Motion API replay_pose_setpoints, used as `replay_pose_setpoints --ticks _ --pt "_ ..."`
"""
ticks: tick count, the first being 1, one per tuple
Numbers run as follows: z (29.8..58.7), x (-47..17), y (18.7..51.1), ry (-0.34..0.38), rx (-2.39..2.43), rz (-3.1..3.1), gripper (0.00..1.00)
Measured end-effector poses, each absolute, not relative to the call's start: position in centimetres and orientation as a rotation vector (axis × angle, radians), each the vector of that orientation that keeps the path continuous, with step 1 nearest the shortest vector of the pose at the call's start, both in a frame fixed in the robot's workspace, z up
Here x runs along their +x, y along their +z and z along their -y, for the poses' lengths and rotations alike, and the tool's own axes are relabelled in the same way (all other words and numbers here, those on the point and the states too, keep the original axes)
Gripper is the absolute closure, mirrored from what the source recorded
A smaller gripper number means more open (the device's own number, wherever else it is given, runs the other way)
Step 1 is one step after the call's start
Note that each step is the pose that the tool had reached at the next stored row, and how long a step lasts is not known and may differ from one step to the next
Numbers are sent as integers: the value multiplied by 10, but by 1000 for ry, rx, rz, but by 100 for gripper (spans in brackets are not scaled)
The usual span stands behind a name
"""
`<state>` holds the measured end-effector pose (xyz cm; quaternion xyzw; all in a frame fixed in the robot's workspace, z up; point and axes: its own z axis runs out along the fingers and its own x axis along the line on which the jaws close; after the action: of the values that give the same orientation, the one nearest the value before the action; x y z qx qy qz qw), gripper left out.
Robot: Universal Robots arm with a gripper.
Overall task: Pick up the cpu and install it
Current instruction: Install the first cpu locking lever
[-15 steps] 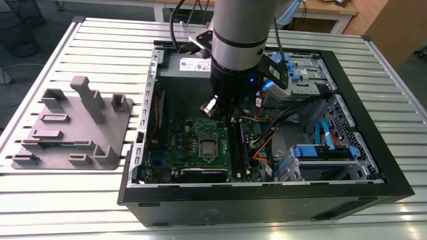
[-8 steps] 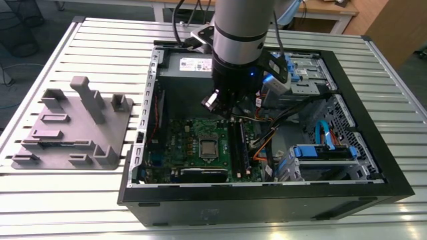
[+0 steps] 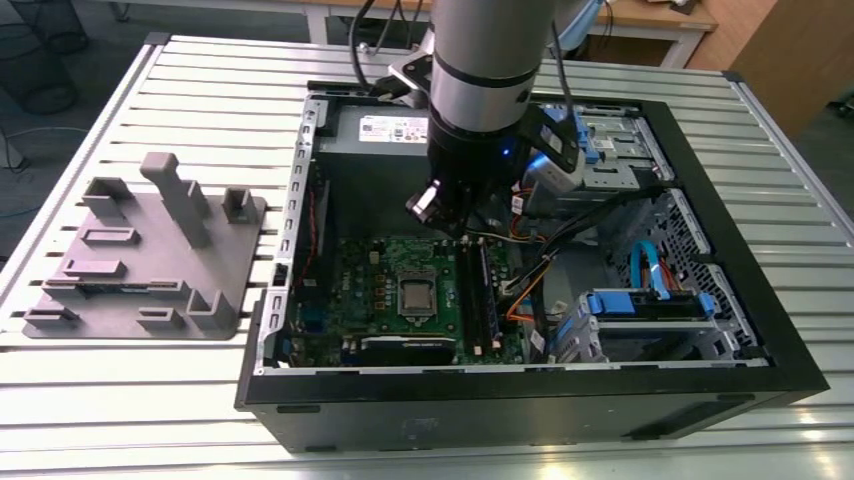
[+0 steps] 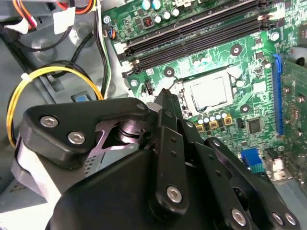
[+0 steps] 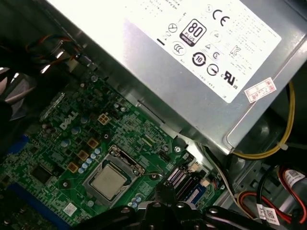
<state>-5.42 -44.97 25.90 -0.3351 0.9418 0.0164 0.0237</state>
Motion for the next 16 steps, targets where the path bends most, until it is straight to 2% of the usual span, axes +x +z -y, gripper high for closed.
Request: replay_pose_setpoints --ticks 16 --pt "431 -55 252 49 -967 -2938 89"
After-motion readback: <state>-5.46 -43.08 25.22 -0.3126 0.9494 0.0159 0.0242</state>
